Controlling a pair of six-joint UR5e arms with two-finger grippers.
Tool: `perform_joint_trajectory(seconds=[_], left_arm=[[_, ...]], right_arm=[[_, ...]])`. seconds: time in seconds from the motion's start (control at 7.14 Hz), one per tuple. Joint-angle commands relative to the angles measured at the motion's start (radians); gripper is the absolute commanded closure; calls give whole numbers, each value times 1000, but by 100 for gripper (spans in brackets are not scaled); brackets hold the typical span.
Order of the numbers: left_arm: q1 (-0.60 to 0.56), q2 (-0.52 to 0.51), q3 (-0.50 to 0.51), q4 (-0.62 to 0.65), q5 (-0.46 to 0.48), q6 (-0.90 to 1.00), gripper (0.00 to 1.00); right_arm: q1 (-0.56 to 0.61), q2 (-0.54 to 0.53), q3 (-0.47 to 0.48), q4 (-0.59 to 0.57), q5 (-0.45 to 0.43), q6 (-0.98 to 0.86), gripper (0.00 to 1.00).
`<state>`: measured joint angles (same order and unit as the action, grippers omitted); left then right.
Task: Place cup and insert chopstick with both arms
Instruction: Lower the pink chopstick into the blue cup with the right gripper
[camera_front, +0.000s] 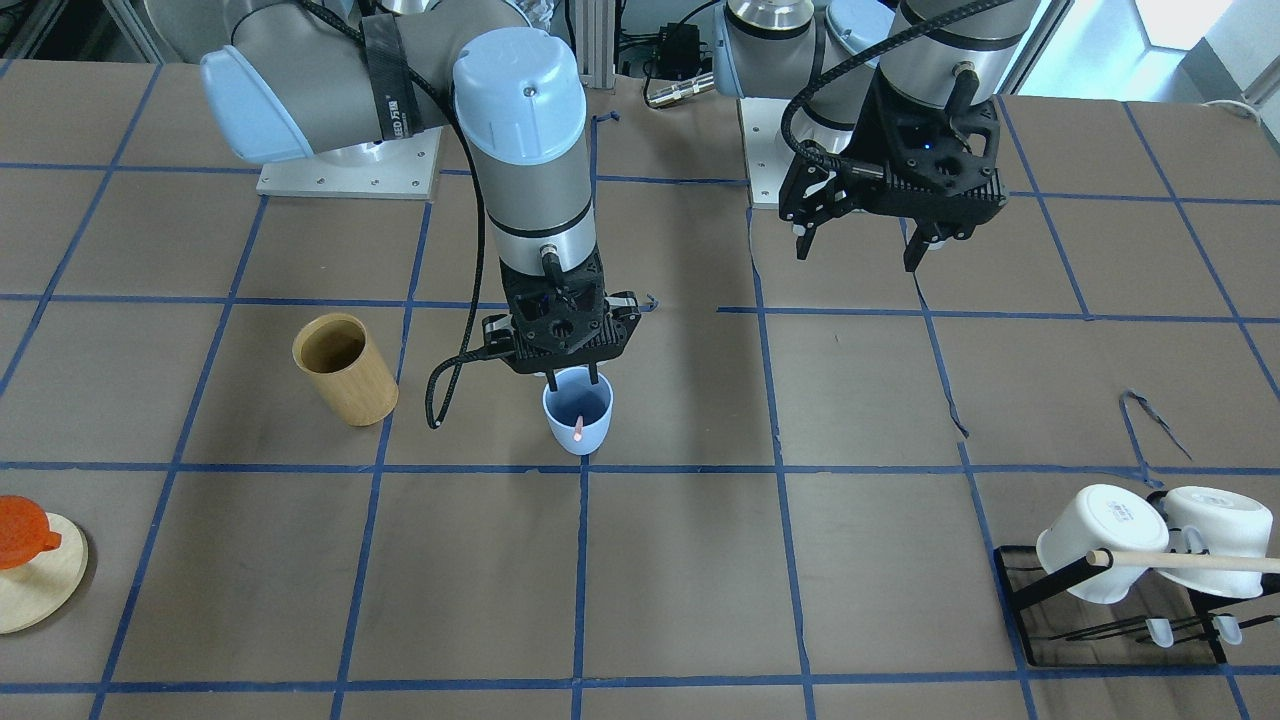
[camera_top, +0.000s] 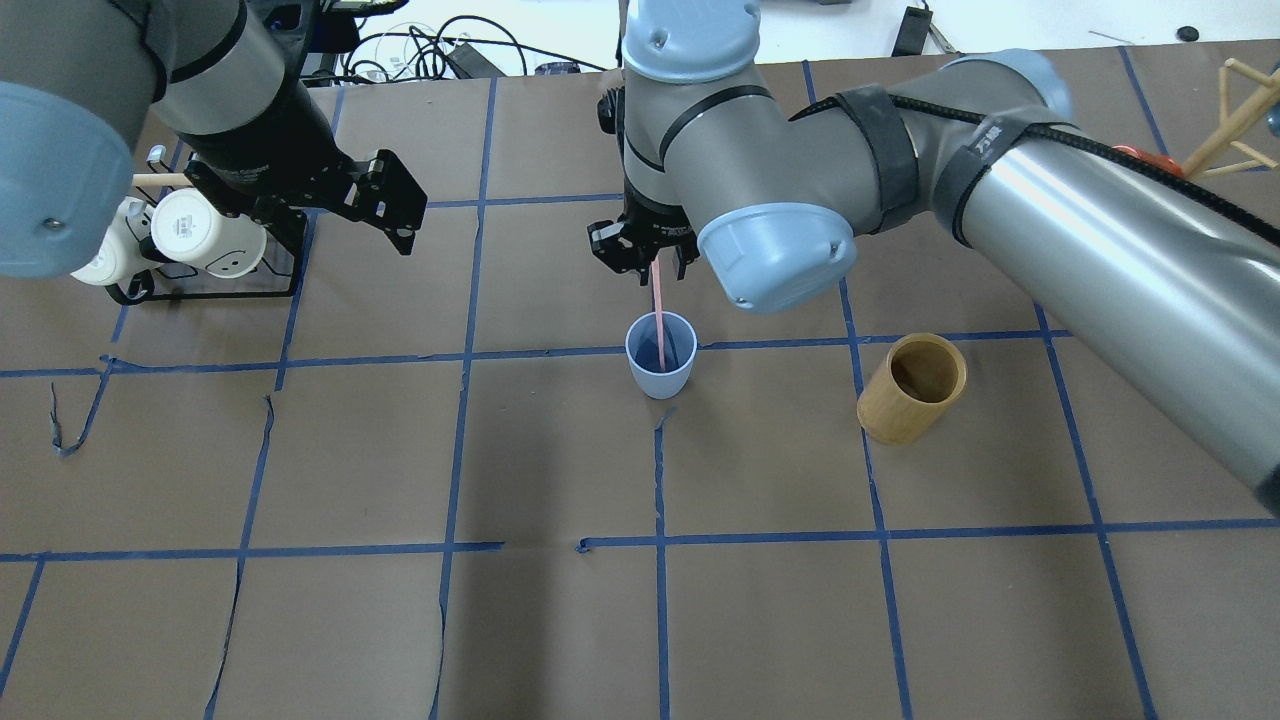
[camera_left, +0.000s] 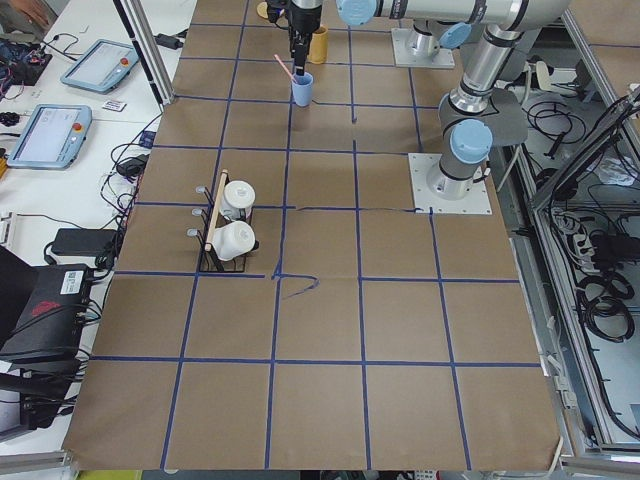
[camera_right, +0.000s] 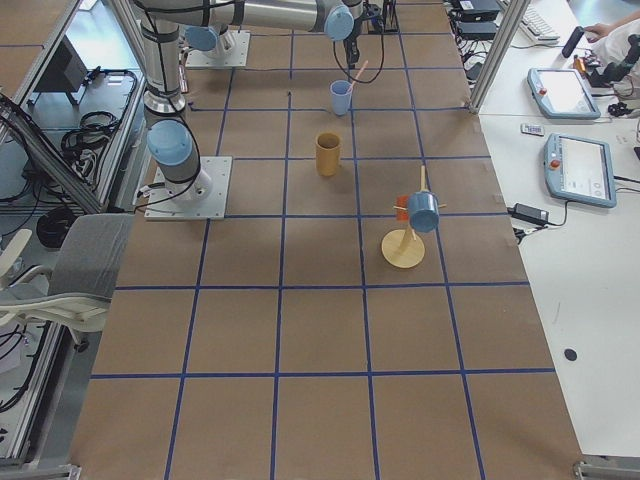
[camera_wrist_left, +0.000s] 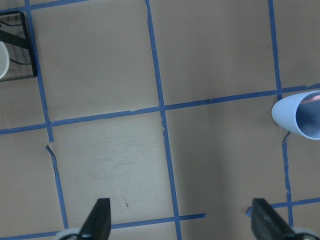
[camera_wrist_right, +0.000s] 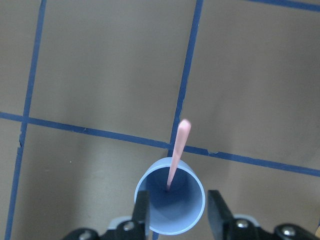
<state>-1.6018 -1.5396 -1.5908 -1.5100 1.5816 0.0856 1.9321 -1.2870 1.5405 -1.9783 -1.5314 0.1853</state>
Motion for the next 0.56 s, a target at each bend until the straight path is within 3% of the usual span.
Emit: perform_joint_trajectory(seconds=[0.0, 0.42], left_arm=[[0, 1, -1, 1, 0, -3, 0], [0, 1, -1, 1, 1, -3, 0]], right_arm=[[-37, 1, -124, 112, 5, -12, 8], [-220, -69, -123, 310, -4, -136, 0]])
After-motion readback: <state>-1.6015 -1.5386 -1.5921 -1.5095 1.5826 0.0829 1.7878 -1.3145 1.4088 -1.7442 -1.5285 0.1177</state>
